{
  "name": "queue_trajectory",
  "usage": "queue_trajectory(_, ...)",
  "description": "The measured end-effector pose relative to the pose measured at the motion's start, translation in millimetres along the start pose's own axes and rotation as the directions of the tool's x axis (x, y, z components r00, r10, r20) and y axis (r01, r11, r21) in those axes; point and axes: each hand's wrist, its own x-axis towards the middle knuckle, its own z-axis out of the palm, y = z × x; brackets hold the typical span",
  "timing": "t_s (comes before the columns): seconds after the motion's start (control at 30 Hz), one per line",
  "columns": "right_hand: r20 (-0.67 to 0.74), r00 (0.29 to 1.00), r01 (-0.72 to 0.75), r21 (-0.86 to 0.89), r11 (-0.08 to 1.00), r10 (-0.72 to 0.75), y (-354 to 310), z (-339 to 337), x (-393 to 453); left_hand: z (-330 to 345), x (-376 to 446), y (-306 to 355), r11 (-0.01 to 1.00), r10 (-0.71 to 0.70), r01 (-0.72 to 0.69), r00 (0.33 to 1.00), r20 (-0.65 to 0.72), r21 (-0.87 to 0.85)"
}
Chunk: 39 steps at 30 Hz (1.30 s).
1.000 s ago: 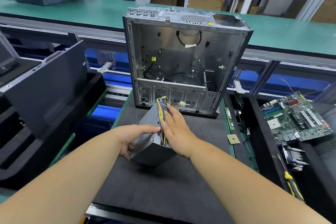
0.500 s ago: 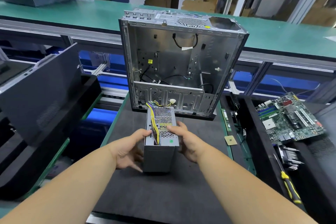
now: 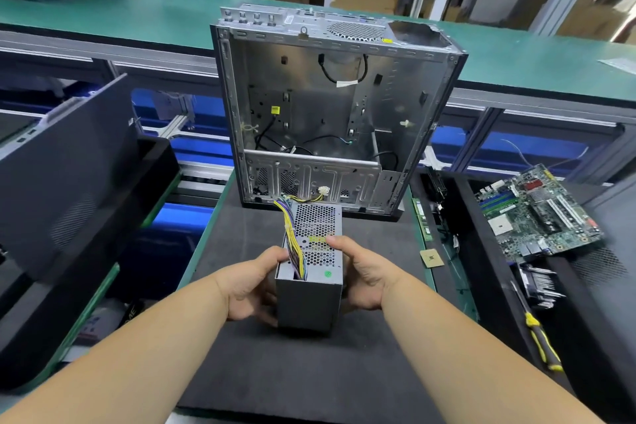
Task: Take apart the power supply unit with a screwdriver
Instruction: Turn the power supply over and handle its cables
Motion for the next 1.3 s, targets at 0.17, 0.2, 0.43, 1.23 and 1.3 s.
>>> queue_trajectory(0.17,-0.056,0.998,-0.009,-0.019,1.0,0.008,-2,-1,7,-5,1,6,1.0,-0.018,0.018,1.0,0.016,0.022)
queue_trajectory(0.2,-0.065,0.998,-0.002,-0.031,1.0,0.0,-2,-1,7,-6,2,6,1.0,-0.007,0.007,1.0,0.025,0.019)
queue_trajectory(0.43,-0.081,0.997,0.007,-0.101,0.995,-0.016,2,-9,7,-12,6,-1,0.999,0.016,-0.02,0.995,0.099,0.035)
queue_trajectory(1.23,-0.113,0.993,0.015,-0.022,1.0,-0.017,9,-10,-5,-12,2,6,0.991,-0.013,-0.001,0.995,0.103,0.136)
queue_trajectory(1.3,-0.091,0.995,0.05,0.048,0.998,-0.045,11,-9,-5,-4,0,12,0.992,0.004,-0.011,0.998,0.057,0.125)
